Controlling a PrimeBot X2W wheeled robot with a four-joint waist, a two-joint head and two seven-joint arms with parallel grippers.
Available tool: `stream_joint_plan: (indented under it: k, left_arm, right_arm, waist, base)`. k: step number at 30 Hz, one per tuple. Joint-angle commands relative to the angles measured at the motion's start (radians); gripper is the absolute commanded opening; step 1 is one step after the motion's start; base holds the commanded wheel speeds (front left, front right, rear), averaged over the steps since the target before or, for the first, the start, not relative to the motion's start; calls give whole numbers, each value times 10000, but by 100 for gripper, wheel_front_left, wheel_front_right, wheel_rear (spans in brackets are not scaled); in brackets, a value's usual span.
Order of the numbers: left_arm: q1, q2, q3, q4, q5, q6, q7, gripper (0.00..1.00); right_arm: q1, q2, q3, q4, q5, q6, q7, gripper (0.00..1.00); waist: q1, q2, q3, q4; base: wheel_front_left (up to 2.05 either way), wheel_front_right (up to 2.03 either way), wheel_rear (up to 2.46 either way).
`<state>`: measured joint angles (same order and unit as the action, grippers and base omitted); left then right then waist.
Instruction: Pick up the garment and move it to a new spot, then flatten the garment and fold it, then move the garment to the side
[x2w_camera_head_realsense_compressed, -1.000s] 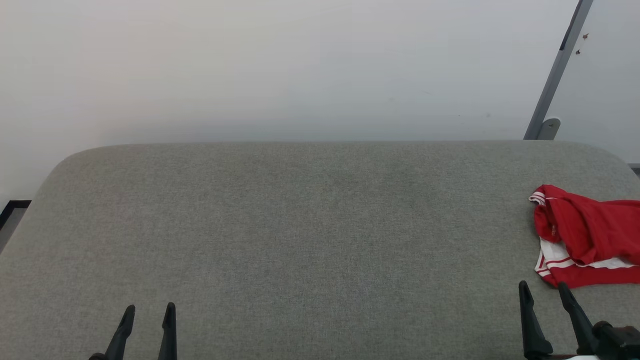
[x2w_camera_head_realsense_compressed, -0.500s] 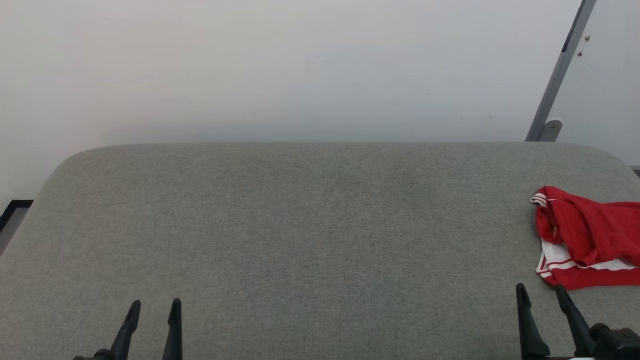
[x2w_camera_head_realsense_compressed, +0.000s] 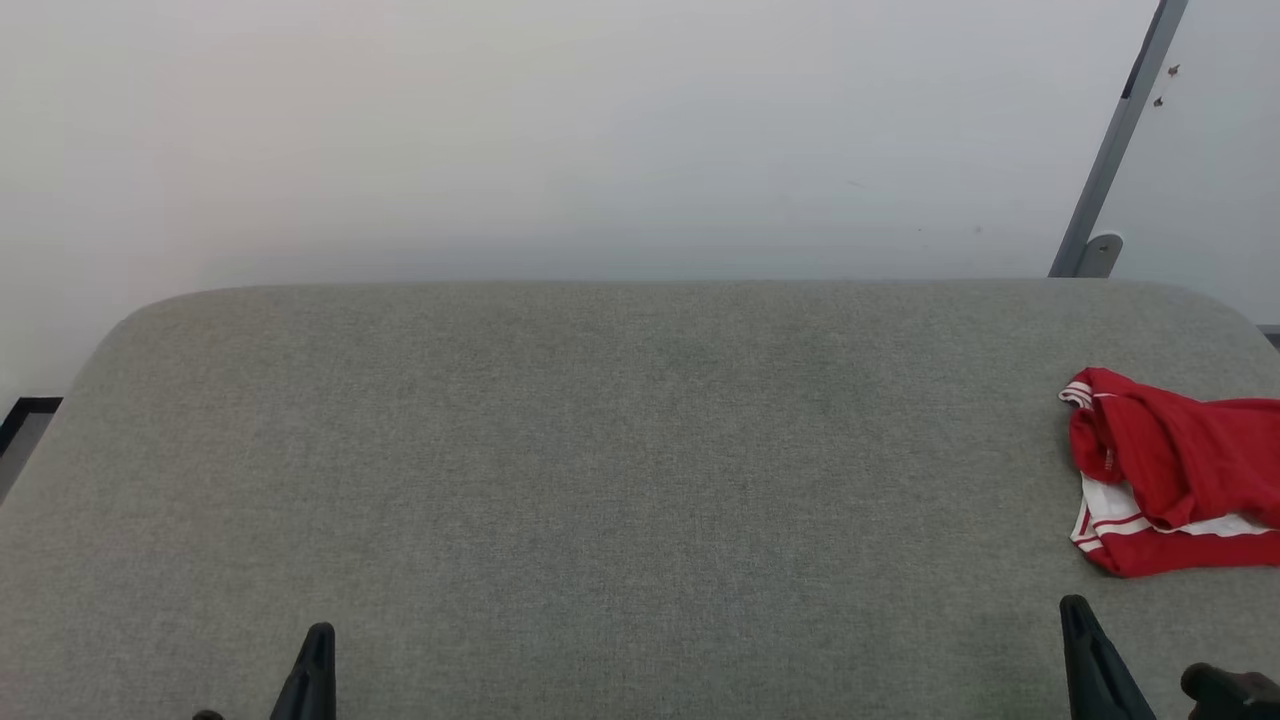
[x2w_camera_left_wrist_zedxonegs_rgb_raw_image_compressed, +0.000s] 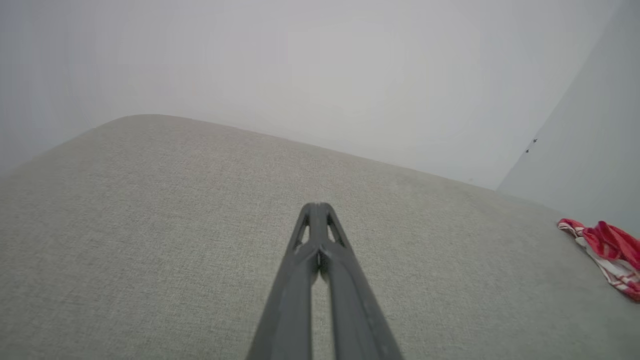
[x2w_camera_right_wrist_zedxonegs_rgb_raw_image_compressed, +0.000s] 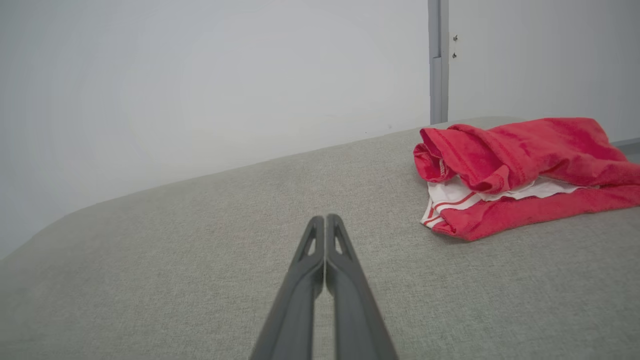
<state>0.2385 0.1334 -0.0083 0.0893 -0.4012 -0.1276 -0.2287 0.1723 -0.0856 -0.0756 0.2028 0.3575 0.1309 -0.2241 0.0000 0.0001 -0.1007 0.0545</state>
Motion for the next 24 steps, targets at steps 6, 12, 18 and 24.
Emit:
stream_joint_plan:
  k: [6,12,18,24]
  left_arm:
    - [-603,10,131,50,-1381,0,306,0]
    - [-869,-37,195,199,-2342,-6,552,0]
    - [-1076,-77,249,313,-3094,-9,745,0]
    - [-1303,-123,310,411,-3941,-13,967,0]
  right_arm:
    - [-509,10,-71,-100,1371,0,349,0]
    - [-710,39,-92,-65,2345,0,605,0]
    - [-873,61,-111,-34,3108,0,808,0]
    - [-1057,88,-133,3,3965,0,1042,0]
  waist:
    - [0,-1,59,-31]
    - [0,-1,111,-59]
    - [0,-1,155,-82]
    - [0,-1,208,-109]
  base:
    - [0,0,0]
    - [0,0,0]
    - [0,0,0]
    - [0,0,0]
